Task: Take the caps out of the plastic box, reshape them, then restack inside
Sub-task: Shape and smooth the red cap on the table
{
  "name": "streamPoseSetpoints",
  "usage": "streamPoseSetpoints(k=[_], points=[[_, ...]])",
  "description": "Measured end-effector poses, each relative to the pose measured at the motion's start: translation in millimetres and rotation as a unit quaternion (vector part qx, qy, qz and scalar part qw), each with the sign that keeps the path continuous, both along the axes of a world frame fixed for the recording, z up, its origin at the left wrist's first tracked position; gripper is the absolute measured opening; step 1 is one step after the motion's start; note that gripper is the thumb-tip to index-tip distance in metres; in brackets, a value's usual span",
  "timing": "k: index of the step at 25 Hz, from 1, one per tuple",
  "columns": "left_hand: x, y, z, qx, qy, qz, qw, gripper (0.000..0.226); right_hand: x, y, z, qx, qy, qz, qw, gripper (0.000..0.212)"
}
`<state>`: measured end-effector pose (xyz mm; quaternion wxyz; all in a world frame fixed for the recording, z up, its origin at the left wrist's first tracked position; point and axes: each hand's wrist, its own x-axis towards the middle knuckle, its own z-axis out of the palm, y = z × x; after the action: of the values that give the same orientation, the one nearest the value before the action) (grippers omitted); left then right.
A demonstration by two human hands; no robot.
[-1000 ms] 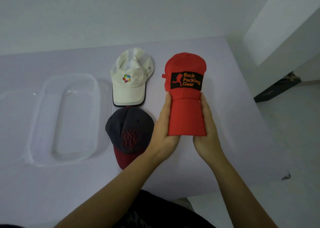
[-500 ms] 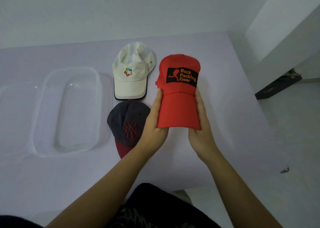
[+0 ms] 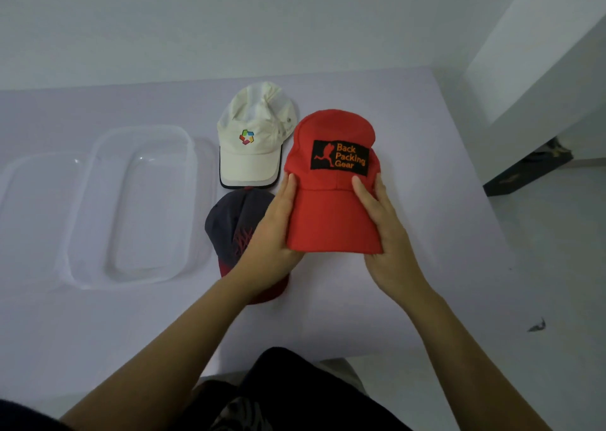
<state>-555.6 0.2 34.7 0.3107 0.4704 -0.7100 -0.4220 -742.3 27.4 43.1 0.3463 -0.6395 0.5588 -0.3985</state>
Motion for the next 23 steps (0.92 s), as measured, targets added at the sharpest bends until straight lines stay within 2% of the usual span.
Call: streamPoseSetpoints(k=[2, 3, 5, 8, 12, 15, 17, 18, 20, 23], points=[[18, -8, -6, 0.023, -0.071, -0.062, 0.995, 0.096, -16, 6, -8, 0.005, 0.049, 0.015, 0.999, 0.06], [21, -12, -3, 0.052, -0.074, -0.054, 0.994, 0.096, -21, 9, -9, -0.01, 0.068, 0.023, 0.997, 0.061], [18, -26, 9, 0.109, 0.001, 0.026, 0.994, 0.089, -26, 14, -8, -0.052, 0.118, 0.048, 0.991, 0.056], [6, -49, 39, 0.146, 0.135, 0.105, 0.974, 0.06, -27, 14, -5, -0.077, 0.148, 0.062, 0.984, 0.047], [-11, -68, 54, 0.193, 0.185, 0.053, 0.962, 0.047, -24, 15, -5, -0.075, 0.138, 0.074, 0.985, 0.05], [-20, -67, 54, 0.255, 0.315, 0.075, 0.911, 0.036, -25, 23, -12, -0.072, 0.167, 0.1, 0.978, 0.072], [-19, -64, 52, 0.255, 0.366, 0.092, 0.89, 0.032, -32, 26, -16, -0.039, 0.208, 0.121, 0.97, 0.098], [-16, -64, 51, 0.249, 0.378, 0.096, 0.887, 0.029, -37, 26, -14, -0.008, 0.214, 0.118, 0.97, 0.105], [-12, -64, 48, 0.239, 0.378, 0.106, 0.888, 0.025, -42, 21, -6, 0.044, 0.17, 0.052, 0.983, 0.095], [-20, -61, 47, 0.21, 0.361, 0.092, 0.904, 0.023, -33, -1, 16, 0.044, 0.037, -0.055, 0.997, 0.062]])
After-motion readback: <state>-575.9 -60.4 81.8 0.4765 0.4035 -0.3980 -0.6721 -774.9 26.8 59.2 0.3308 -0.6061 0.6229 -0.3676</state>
